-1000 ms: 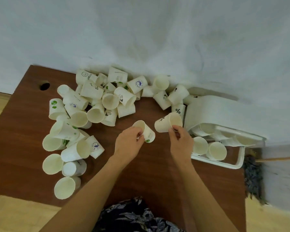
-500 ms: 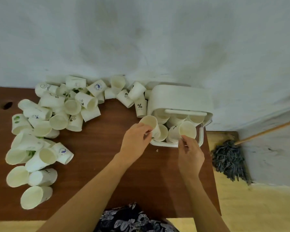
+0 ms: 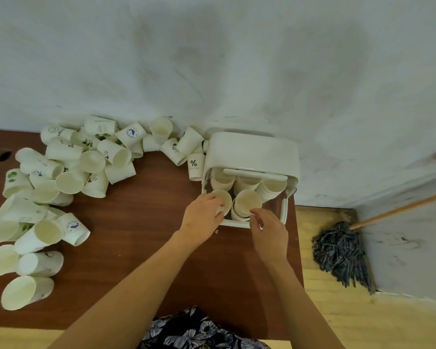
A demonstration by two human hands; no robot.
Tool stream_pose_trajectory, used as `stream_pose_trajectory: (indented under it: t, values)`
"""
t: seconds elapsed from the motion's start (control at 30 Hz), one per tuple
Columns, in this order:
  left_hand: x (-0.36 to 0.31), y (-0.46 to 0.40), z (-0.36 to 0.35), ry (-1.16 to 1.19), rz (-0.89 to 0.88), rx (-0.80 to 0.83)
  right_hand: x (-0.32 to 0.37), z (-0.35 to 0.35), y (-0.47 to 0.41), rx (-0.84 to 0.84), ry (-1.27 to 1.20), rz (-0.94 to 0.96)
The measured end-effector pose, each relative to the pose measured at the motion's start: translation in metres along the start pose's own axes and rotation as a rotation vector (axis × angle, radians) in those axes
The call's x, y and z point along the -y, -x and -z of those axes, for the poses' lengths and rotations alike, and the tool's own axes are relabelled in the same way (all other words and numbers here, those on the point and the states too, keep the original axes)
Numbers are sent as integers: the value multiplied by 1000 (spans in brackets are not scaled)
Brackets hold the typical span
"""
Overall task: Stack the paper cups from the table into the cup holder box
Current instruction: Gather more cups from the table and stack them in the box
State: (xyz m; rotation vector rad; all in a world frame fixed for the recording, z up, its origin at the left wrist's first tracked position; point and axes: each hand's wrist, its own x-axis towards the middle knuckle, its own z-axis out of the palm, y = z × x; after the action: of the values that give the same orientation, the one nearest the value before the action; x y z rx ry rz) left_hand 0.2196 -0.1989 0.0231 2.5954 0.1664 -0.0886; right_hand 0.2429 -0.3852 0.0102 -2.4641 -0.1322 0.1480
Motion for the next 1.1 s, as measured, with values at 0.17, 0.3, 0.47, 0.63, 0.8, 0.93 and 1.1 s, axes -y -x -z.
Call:
stream_pose_trajectory:
  t: [0.17, 0.3, 0.47, 0.63, 0.8, 0.93, 1.1]
  values:
    - [9, 5, 1, 44, 90, -32, -1, -4, -7, 41, -19, 4]
    - [33, 15, 16, 40, 198, -87, 24, -20, -11, 109, -69, 70]
    - [85, 22, 53, -24, 376, -175, 70, -52, -19, 275, -93, 146]
    - [148, 20, 92, -36, 550, -225, 110, -85, -30, 371, -61, 195]
    - [203, 16, 112, -17, 696, -253, 148, -115, -37, 416, -1, 218]
    - [245, 15, 117, 5, 785, -217, 180, -142, -45, 450, 11, 208]
    - [283, 12, 119, 21, 869, -152, 219, -181, -56, 455, -13, 135]
